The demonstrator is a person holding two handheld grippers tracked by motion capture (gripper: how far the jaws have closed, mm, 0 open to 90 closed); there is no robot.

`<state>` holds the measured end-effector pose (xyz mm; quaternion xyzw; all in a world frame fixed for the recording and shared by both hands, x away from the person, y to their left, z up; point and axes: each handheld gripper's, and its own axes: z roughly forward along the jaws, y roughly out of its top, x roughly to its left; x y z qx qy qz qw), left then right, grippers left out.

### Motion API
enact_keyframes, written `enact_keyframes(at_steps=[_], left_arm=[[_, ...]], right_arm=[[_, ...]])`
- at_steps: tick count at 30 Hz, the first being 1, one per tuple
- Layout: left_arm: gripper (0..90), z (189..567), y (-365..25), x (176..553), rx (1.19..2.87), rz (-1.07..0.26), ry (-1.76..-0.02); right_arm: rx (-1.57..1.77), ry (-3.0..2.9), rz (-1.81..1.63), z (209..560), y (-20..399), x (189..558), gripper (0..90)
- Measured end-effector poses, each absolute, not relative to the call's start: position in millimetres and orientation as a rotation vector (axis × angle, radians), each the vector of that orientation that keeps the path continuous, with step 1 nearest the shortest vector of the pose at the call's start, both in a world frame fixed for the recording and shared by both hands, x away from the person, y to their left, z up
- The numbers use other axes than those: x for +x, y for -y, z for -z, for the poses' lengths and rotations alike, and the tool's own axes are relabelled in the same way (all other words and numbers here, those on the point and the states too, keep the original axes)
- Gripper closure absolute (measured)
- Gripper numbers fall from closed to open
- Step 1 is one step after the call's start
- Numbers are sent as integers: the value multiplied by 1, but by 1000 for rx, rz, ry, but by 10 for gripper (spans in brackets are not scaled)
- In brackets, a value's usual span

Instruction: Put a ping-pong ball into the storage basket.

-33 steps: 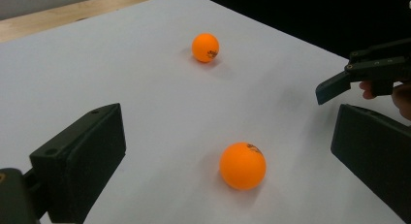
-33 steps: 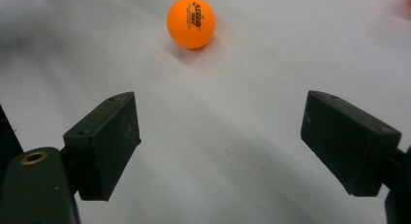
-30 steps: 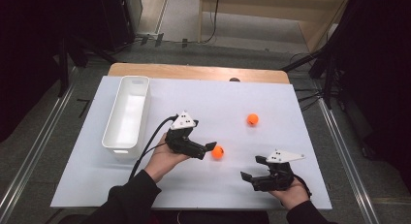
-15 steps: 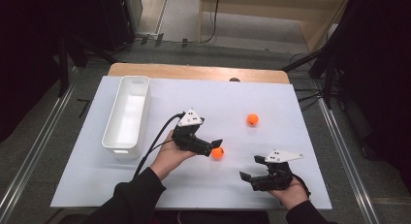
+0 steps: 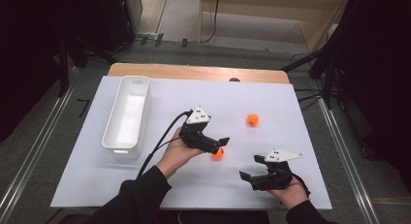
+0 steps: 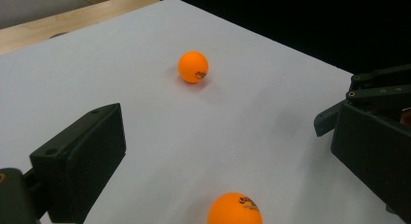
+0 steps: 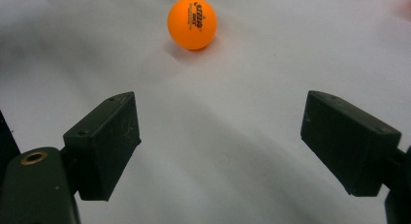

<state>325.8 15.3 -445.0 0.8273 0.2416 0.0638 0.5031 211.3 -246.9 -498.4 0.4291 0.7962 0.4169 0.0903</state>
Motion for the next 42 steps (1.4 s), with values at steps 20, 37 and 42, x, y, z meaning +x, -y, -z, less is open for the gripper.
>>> enact_keyframes(at_steps=[20,37,42], left_arm=[[0,453,-8,327,1969,-135,-576],[0,466,-8,322,1972,-129,-573],[0,470,-8,321,1967,-119,-577]], right_arm=[[1271,-2353,-1246,497,248,211,125],[1263,-2367,-1242,496,246,210,124],[1266,-2369,-1241,496,247,210,124]])
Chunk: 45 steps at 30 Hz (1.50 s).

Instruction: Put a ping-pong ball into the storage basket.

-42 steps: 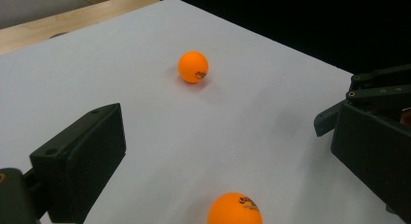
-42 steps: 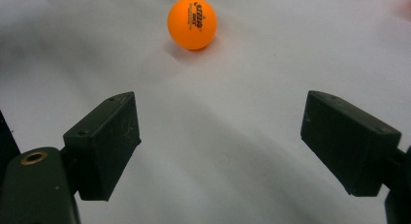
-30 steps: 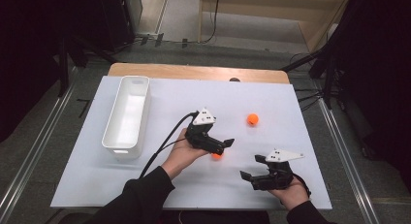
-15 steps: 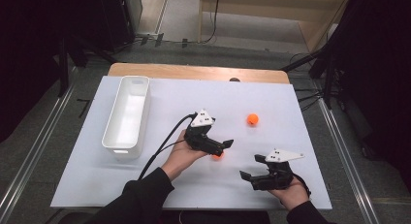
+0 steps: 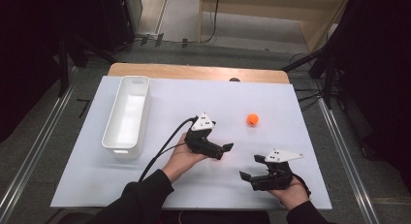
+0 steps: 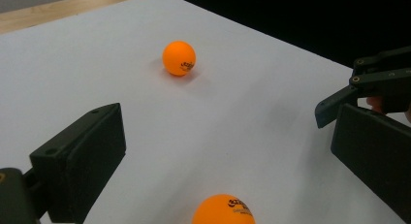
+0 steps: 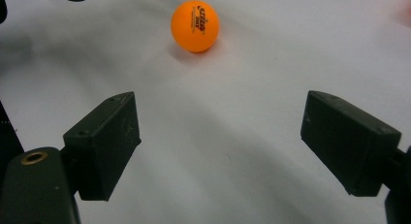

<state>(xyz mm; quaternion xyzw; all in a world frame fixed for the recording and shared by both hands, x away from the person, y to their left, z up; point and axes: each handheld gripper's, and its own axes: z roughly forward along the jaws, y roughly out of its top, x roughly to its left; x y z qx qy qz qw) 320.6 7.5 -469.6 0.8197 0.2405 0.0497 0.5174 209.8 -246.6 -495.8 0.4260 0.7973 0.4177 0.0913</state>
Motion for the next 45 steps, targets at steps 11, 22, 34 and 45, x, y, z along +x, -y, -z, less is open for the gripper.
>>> enact_keyframes(at_steps=[11,22,34,45], left_arm=[[0,477,-8,319,1977,-108,-579],[0,488,-8,316,1995,-90,-580],[0,499,-7,314,2028,-76,-578],[0,512,-6,314,2078,-61,-611]], right_arm=[[1260,-2373,-1241,496,246,210,124],[1252,-2381,-1235,496,246,211,124],[1248,-2393,-1227,497,245,211,124],[1248,-2393,-1232,497,245,210,124]])
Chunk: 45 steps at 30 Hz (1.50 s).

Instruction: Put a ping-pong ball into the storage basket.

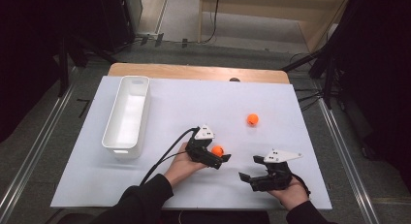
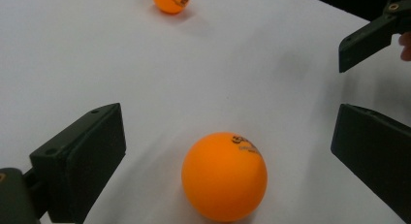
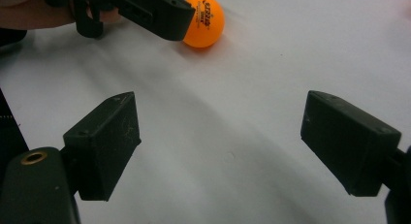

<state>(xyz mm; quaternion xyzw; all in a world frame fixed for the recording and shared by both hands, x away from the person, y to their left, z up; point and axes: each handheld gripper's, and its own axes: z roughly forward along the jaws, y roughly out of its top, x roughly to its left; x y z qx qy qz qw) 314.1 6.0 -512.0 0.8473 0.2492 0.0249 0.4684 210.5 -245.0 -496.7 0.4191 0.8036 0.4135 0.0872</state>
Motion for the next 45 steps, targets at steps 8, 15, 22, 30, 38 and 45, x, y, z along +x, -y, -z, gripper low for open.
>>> enact_keyframes(at_steps=[8,15,22,30,38,45], left_arm=[[1,514,-6,316,2146,-47,-635],[25,516,1,314,2227,-94,-648],[28,517,4,313,2257,-112,-641],[43,517,10,307,2327,-212,-605],[78,518,12,305,2329,-264,-608],[240,516,10,303,2303,-279,-608]], right_arm=[[1248,-2401,-1232,497,244,210,125],[1257,-2404,-1222,497,244,210,124],[1255,-2406,-1216,498,244,210,124],[1245,-2410,-1210,498,243,210,124],[1251,-2413,-1208,498,243,210,125],[1246,-2422,-1199,499,243,210,125]])
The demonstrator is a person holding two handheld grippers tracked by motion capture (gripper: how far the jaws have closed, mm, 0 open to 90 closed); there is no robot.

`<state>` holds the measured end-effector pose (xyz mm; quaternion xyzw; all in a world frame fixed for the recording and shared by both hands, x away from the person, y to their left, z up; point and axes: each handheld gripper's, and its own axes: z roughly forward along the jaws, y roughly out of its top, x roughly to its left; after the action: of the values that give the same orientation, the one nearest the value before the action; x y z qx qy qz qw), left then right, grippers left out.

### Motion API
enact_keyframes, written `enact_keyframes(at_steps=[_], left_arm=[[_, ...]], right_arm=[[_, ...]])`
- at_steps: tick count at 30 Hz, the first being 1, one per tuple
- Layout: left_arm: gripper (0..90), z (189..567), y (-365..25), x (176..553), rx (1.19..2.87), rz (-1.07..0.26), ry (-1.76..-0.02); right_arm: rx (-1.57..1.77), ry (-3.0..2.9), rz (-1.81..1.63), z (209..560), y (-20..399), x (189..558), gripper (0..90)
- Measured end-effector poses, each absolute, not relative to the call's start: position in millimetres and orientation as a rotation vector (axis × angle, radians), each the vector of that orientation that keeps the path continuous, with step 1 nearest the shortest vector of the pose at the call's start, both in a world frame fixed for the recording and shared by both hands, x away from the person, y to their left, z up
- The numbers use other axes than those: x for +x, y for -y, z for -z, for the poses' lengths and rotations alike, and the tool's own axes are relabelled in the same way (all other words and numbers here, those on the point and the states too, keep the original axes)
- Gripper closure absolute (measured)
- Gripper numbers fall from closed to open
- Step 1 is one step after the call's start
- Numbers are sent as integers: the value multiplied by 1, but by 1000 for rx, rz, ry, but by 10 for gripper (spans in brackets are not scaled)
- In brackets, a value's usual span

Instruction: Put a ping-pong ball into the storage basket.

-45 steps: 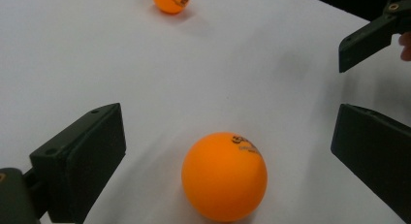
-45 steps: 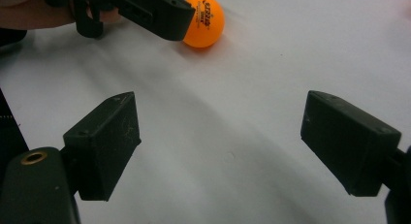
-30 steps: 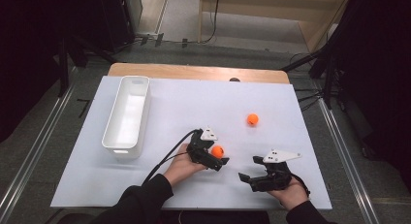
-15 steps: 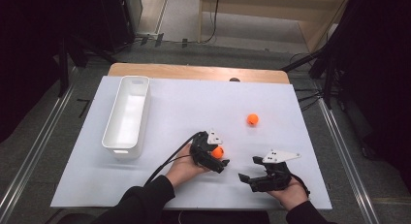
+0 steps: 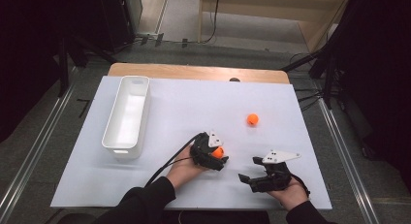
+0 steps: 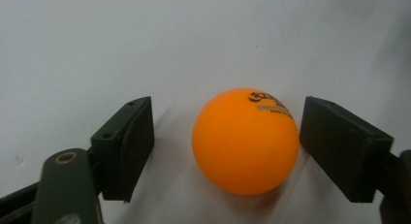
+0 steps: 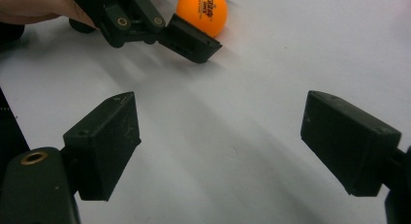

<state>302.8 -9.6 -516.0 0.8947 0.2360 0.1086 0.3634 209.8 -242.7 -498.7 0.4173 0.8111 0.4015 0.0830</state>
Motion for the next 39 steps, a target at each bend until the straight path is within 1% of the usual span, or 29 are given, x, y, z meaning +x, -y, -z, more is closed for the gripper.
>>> enact_keyframes(at_steps=[1,2,3,5,10,11,12,25,33,39], left_arm=[[273,516,9,302,2308,-279,-586],[273,516,10,301,2297,-275,-577],[321,516,9,300,2302,-273,-562],[337,516,9,300,2296,-265,-557],[456,515,8,298,2287,-267,-557],[456,515,7,298,2289,-267,-544],[508,515,8,297,2287,-265,-540],[513,515,7,298,2277,-243,-563],[514,511,2,305,2250,-179,-620],[513,503,-7,313,2195,-123,-682]], right_arm=[[1241,-2426,-1191,499,243,210,125],[1241,-2426,-1191,499,243,210,125],[1235,-2429,-1191,499,242,210,125],[1235,-2429,-1192,499,242,210,125],[1230,-2431,-1191,499,242,210,124],[1230,-2431,-1191,499,242,210,124],[1232,-2434,-1191,499,242,210,125],[1230,-2440,-1193,500,242,209,125],[1230,-2443,-1192,500,241,210,124],[1234,-2448,-1188,500,241,210,125]])
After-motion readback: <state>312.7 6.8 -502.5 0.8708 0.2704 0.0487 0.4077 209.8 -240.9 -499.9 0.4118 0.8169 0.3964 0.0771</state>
